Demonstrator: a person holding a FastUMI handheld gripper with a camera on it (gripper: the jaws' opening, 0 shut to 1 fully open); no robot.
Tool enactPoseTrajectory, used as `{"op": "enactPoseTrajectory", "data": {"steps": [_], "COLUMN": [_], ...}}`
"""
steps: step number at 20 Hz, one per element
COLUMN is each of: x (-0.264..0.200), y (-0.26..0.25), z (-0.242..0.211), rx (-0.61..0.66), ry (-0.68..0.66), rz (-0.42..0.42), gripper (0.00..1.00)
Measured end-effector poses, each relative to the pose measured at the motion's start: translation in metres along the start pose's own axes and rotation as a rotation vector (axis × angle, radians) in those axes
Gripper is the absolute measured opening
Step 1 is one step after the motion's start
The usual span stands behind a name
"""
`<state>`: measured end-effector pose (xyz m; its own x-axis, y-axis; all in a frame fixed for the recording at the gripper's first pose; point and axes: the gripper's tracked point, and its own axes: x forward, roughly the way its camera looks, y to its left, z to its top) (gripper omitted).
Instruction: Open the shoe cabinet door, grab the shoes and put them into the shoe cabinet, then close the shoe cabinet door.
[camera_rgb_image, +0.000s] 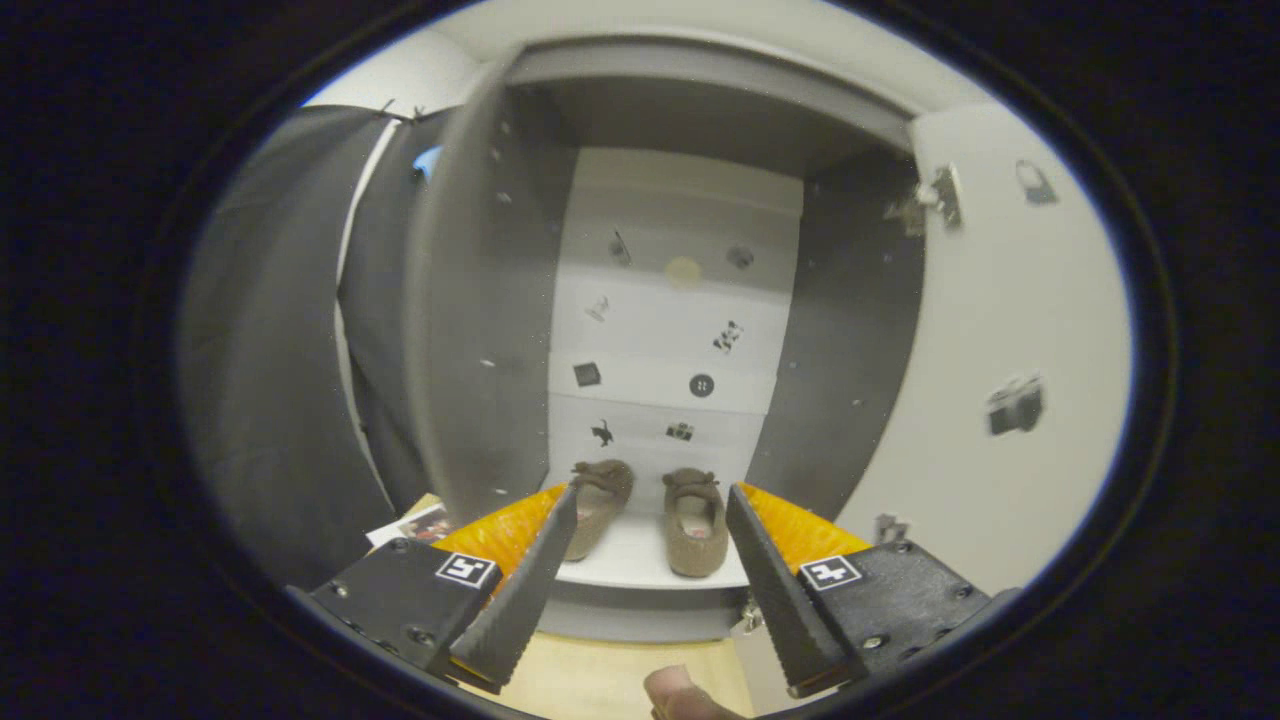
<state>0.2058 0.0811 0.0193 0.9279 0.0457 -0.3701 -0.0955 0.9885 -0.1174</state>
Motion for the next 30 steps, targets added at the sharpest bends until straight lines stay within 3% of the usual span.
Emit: {"op": "enactPoseTrajectory", "data": {"steps": [2,10,16,23,28,30], "x": [-0.058,-0.264,-0.358,-0.371,-0.311,-0.277], "y": [0.008,-0.020,-0.123,-0.287,-0.414,-0.438], "z": [0.008,0.012,-0.021,-0.061,-0.126,-0.146], "rx": [-0.004,-0.037,-0.064,0.010,0.053,0.024], "ry": [-0.002,-0.082,-0.202,-0.215,-0.087,-0.016], "rz": [0.029,0.108,-0.013,-0.171,-0.351,-0.358], "gripper": [1.00,1.00,1.00,1.00,1.00,1.00]}}
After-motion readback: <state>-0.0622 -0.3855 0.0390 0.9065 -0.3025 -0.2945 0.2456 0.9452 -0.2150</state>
